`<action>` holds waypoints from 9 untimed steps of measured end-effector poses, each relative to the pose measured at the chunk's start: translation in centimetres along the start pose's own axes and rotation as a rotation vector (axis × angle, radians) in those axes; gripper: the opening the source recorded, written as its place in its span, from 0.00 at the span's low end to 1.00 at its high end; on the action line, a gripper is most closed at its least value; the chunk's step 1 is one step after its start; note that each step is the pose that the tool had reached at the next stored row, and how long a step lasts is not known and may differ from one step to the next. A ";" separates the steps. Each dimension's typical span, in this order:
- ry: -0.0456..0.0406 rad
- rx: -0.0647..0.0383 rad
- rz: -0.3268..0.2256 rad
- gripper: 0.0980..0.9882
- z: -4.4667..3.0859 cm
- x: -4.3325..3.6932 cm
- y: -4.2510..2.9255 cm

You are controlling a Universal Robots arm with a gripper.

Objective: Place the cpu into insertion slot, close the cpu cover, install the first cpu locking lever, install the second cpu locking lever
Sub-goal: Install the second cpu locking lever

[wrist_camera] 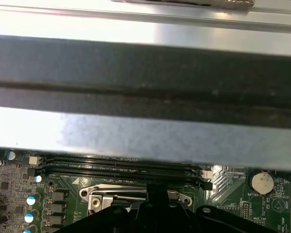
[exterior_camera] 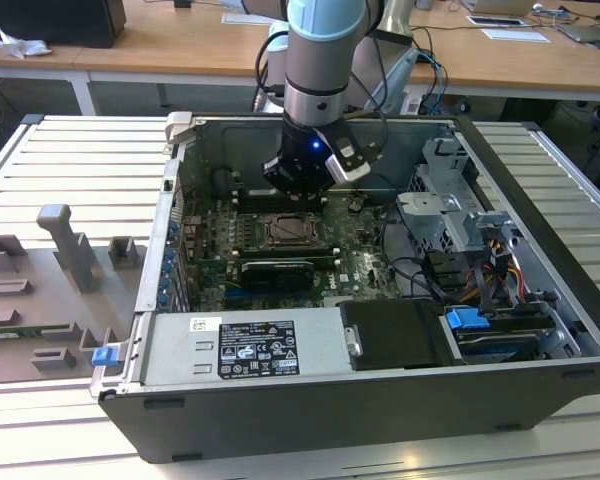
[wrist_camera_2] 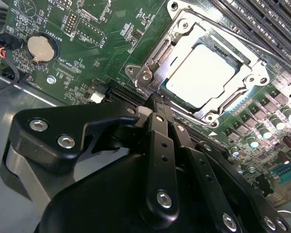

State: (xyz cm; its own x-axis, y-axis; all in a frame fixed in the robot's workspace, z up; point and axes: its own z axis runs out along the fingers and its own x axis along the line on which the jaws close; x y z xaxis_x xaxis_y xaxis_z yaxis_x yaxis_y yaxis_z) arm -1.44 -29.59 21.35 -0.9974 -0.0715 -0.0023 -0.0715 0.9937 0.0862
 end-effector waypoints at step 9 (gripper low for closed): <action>-0.0001 0.000 0.000 0.01 -0.04 0.03 -0.45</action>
State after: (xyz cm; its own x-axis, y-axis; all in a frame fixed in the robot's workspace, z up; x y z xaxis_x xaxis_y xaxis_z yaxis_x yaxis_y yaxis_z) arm -1.44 -30.04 21.35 -0.9974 -0.0715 -0.0024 -0.0714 0.9937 0.0863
